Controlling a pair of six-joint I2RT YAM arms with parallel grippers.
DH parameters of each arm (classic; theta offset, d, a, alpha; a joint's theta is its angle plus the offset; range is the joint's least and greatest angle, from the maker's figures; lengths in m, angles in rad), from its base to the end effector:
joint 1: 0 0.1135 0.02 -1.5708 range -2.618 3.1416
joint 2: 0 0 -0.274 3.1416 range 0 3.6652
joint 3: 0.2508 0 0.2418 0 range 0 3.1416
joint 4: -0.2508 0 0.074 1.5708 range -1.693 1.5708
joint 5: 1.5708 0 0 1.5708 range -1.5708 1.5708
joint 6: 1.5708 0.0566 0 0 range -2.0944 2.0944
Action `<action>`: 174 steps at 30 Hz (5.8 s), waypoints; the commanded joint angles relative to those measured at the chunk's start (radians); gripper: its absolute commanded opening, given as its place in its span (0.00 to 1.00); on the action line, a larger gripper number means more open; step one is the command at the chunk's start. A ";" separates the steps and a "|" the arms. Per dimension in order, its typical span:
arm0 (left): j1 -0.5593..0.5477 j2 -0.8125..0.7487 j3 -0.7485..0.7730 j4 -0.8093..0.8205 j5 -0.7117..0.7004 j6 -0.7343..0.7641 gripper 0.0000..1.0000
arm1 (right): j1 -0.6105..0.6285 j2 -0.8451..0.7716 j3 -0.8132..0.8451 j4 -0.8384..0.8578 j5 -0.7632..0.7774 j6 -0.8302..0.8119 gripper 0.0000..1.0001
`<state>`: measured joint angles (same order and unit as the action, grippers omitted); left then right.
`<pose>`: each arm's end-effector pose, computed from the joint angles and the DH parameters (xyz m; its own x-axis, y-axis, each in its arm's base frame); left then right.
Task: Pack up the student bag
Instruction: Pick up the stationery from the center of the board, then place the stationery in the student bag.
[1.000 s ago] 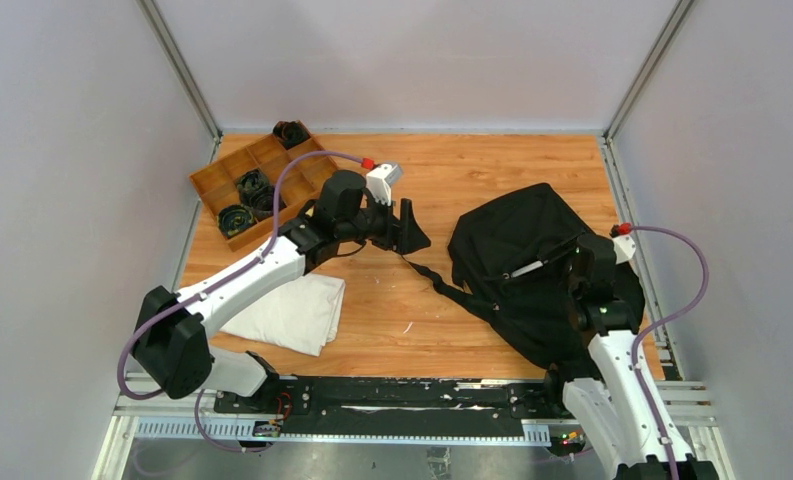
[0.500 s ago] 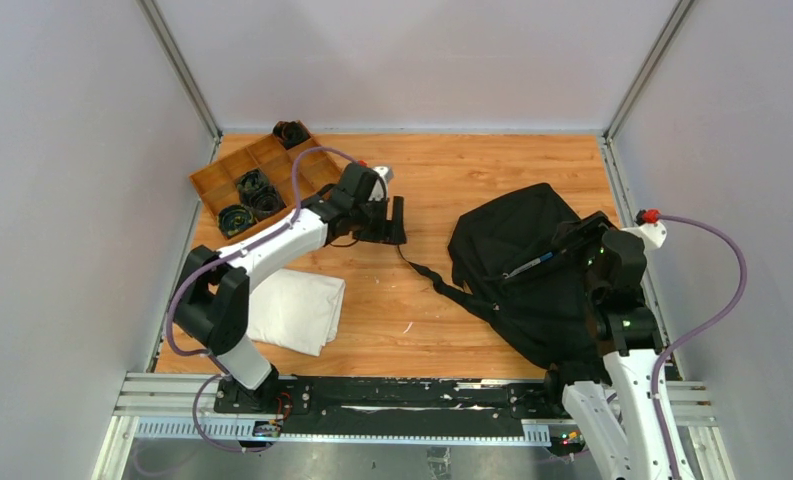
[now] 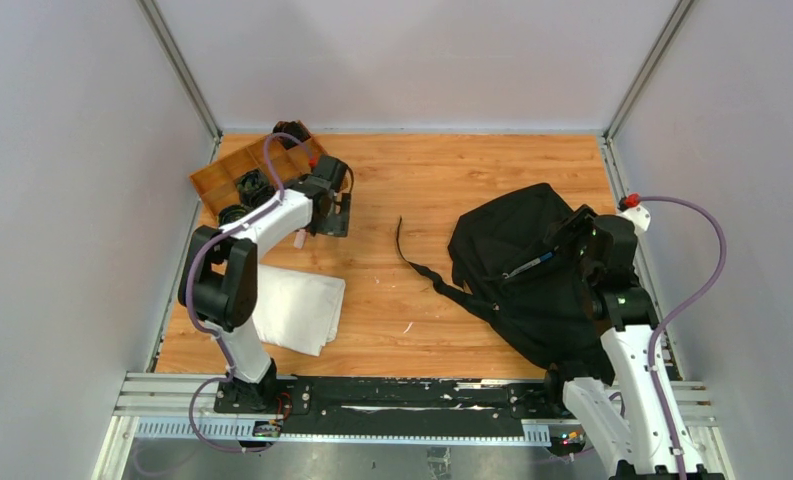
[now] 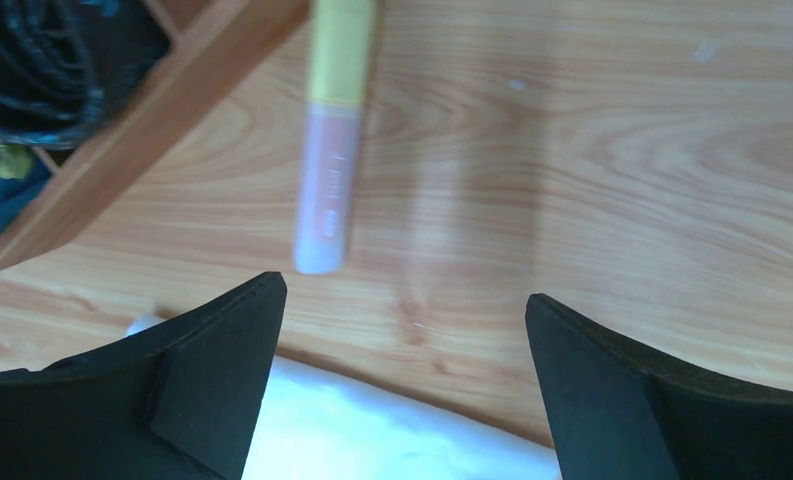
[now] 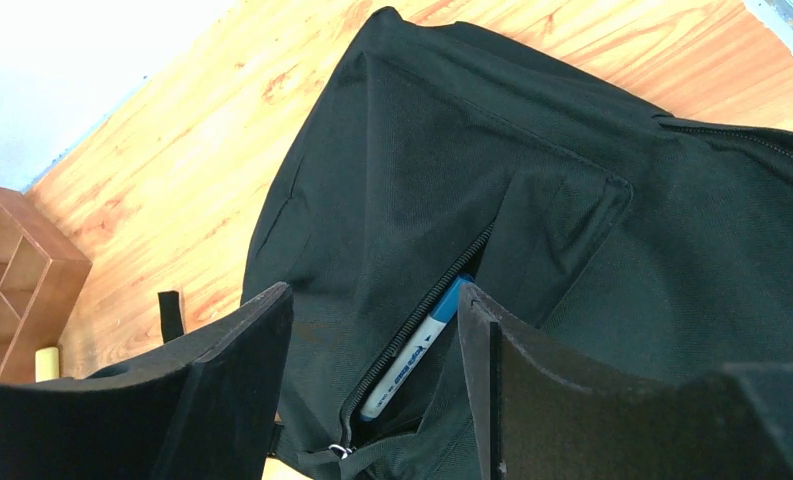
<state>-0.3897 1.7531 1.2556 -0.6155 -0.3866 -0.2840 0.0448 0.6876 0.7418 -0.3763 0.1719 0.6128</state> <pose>0.3411 -0.1170 0.2105 -0.8519 0.0694 -0.5190 -0.0427 0.9787 0.2008 0.1623 -0.0024 0.3189 -0.1908 0.5587 -0.8071 0.2784 0.8193 0.5013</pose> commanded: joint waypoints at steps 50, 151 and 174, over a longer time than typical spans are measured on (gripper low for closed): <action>-0.363 -0.232 -0.055 0.376 0.853 -0.190 0.00 | 0.400 0.356 0.131 0.242 -0.503 0.180 0.71; -0.417 -0.180 0.005 0.298 0.789 -0.189 0.78 | -0.024 -0.105 -0.160 -0.014 -0.065 0.257 0.62; -0.238 -0.322 -0.230 0.466 0.833 -0.403 0.73 | 0.648 0.686 0.424 -0.465 0.106 -0.658 0.53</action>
<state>-0.6315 1.5059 1.0451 -0.2314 0.4492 -0.6441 0.6685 1.3388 1.1255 -0.7517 0.2222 0.0849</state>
